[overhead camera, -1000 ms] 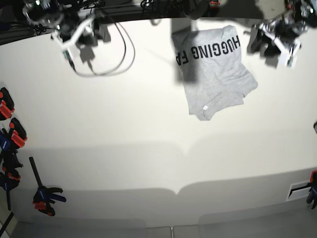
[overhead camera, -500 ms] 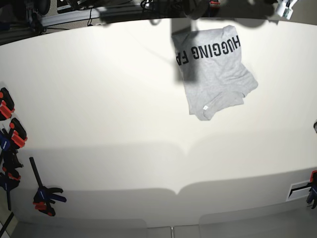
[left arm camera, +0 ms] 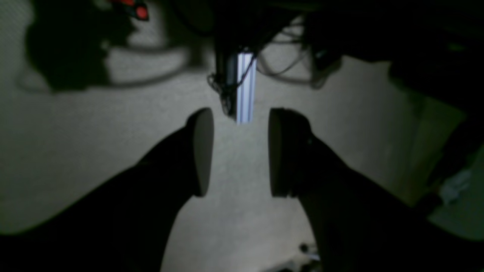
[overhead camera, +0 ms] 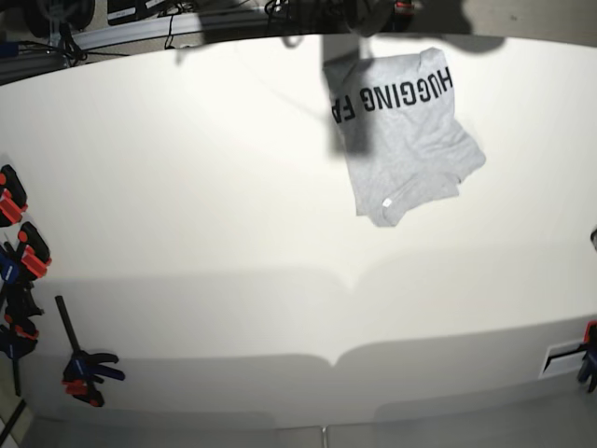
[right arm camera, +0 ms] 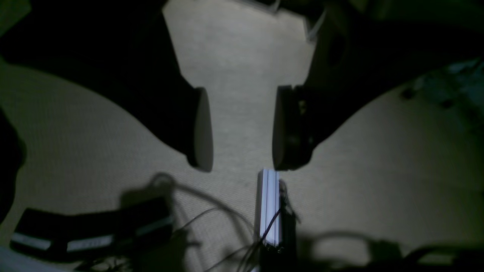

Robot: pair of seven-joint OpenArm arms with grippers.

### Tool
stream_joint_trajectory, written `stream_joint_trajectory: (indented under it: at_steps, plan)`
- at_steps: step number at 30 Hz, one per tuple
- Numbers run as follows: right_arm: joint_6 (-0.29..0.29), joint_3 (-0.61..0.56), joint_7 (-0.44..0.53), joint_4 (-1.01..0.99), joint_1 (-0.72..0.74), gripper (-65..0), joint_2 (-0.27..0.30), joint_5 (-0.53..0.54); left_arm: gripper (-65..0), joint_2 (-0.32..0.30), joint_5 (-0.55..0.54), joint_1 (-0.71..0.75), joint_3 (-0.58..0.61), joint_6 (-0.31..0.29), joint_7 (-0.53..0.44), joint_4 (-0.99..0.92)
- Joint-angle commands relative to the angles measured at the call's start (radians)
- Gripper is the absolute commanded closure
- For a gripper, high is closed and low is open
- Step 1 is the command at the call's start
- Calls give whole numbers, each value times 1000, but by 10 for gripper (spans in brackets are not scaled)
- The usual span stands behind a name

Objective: Fold the T-shirt properly

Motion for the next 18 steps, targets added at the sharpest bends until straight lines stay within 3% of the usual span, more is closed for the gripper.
stream_joint_trajectory:
  at_steps: [1, 3, 5, 10, 18]
  plan:
    - [-16, -37, 23, -55, 38, -250, -6, -3, -219, 5, 26, -12, 3, 39, -37, -43]
    - [-36, -111, 42, -174, 131, -250, -39, -3, -219, 28, 84, -63, 3, 163, -116, -124]
    - [-43, -171, 40, -253, 198, -250, -68, -3, -219, 49, 120, -97, 3, 242, -128, -167]
    - [-43, -248, 42, -294, 258, -250, -103, -2, -219, 94, 167, -132, 3, 253, -124, -170]
    - [-16, -248, 44, -269, 276, -250, -149, -16, -219, 121, 163, -131, 3, 252, -126, -113]
